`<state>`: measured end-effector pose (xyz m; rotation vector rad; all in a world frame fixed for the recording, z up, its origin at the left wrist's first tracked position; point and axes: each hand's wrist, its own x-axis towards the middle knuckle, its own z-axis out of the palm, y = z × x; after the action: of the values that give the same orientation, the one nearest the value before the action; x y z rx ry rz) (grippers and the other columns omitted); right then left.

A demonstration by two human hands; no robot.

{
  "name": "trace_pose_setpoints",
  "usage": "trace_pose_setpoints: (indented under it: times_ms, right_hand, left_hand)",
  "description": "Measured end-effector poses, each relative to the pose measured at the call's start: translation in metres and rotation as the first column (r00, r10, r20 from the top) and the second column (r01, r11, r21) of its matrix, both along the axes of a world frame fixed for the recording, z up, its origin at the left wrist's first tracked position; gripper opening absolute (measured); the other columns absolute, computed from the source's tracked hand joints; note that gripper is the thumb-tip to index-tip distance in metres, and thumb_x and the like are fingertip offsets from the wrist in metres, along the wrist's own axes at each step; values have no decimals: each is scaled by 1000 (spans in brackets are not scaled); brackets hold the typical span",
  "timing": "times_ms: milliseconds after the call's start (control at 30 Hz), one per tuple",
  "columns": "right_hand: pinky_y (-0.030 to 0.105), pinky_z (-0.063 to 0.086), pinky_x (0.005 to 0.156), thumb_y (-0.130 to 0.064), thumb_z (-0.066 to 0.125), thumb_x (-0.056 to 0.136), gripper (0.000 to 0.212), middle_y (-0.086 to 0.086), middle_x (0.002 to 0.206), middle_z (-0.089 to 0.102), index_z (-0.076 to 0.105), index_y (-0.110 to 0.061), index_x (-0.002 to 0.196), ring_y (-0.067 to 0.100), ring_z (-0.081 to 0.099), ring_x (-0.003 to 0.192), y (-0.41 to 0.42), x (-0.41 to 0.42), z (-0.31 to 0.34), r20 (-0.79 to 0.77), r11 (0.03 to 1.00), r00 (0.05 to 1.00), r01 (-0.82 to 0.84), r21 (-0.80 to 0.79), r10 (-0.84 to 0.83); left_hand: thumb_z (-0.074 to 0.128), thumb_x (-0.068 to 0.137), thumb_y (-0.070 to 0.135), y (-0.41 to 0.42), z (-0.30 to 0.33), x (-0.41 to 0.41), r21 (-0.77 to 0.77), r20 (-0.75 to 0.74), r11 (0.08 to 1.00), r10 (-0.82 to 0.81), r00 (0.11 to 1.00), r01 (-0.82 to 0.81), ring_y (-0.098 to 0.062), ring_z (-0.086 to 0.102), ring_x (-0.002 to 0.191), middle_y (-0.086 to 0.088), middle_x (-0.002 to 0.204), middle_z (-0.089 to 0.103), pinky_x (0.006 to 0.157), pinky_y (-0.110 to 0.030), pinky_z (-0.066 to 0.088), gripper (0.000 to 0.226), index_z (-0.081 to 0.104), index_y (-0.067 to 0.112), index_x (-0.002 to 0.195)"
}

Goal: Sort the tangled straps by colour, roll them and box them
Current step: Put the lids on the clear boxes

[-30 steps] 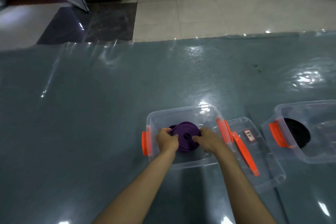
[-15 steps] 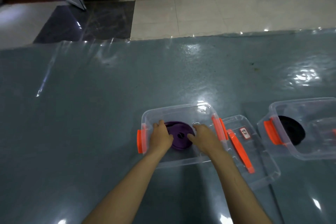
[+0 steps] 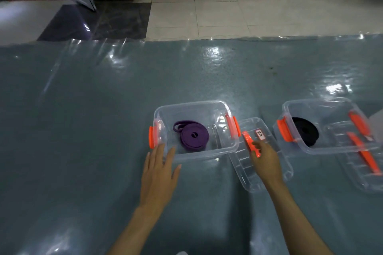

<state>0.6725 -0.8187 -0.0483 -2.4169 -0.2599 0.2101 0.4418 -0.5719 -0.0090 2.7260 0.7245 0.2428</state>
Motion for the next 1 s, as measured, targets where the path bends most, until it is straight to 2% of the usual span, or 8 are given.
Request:
trace_pose_setpoints:
  times_ms: [100, 233, 367, 567, 700, 833, 933, 1000]
  right_hand:
    - [54, 49, 102, -8, 69, 94, 45, 25, 130, 63, 61, -4, 138, 44, 58, 121, -7, 5, -24, -84, 973, 996, -25, -228, 6]
    - [56, 48, 101, -11, 67, 93, 38, 27, 130, 61, 64, -3, 130, 47, 57, 122, -4, 11, -38, -67, 922, 998, -45, -385, 20]
    - [52, 54, 94, -2, 70, 86, 37, 29, 116, 68, 66, -1, 123, 46, 66, 108, 1, 33, -35, -140, 950, 990, -26, -311, -19]
    - [47, 58, 85, -11, 78, 82, 26, 23, 101, 76, 71, -4, 106, 42, 72, 96, -8, 21, -19, -198, 962, 979, -10, -274, -46]
    - [43, 58, 76, -29, 75, 90, 19, 17, 86, 75, 73, -11, 91, 39, 73, 86, -27, -21, -6, -172, 977, 980, 62, -205, -98]
    - [44, 59, 71, -17, 79, 80, 10, 11, 77, 74, 69, -14, 83, 35, 72, 75, -51, -61, 7, -173, 985, 979, 78, -156, -105]
    - [42, 59, 70, -23, 80, 80, 20, 2, 75, 72, 61, -26, 75, 30, 70, 71, -67, -86, 13, -167, 978, 969, 158, -132, -179]
    - [42, 59, 72, -23, 80, 77, 19, -2, 78, 71, 62, -28, 81, 27, 70, 72, -76, -96, 15, -169, 973, 960, 206, -103, -221]
  left_hand:
    - [45, 109, 45, -9, -17, -10, 22, -45, 1000, -6, 999, 7, -29, 3, 164, -13, 176, 2, 131, -51, 15, 70, 17, 20, 168]
    - [69, 97, 20, -10, -25, -10, -59, -27, 998, -19, 999, 17, -28, -6, 164, -10, 176, -11, 127, -55, 27, 96, 5, 22, 169]
    - [72, 89, 11, -10, -26, -9, -105, -14, 994, 1, 1000, -3, -27, -7, 164, -7, 176, -11, 118, -50, 45, 106, 2, 25, 169]
    - [70, 88, 6, -8, -26, -13, -94, -7, 995, -41, 999, 40, -26, -9, 163, -8, 176, -14, 109, -49, 54, 107, 2, 23, 169]
    - [65, 86, 2, -3, -24, -16, -66, -10, 994, -83, 996, 82, -27, -11, 163, -7, 175, -16, 118, -51, 43, 106, 2, 21, 169]
    - [58, 89, 2, -4, -23, -17, -54, -38, 996, -76, 996, 74, -26, -17, 162, -8, 174, -21, 125, -48, 32, 102, -4, 20, 167]
    - [56, 89, 1, -6, -21, -17, -60, -37, 995, -81, 996, 79, -26, -20, 161, -8, 174, -22, 128, -46, 27, 102, -7, 20, 167]
    - [55, 89, 0, -6, -19, -17, -75, -48, 994, -79, 996, 75, -25, -22, 161, -6, 173, -25, 128, -46, 27, 103, -9, 21, 167]
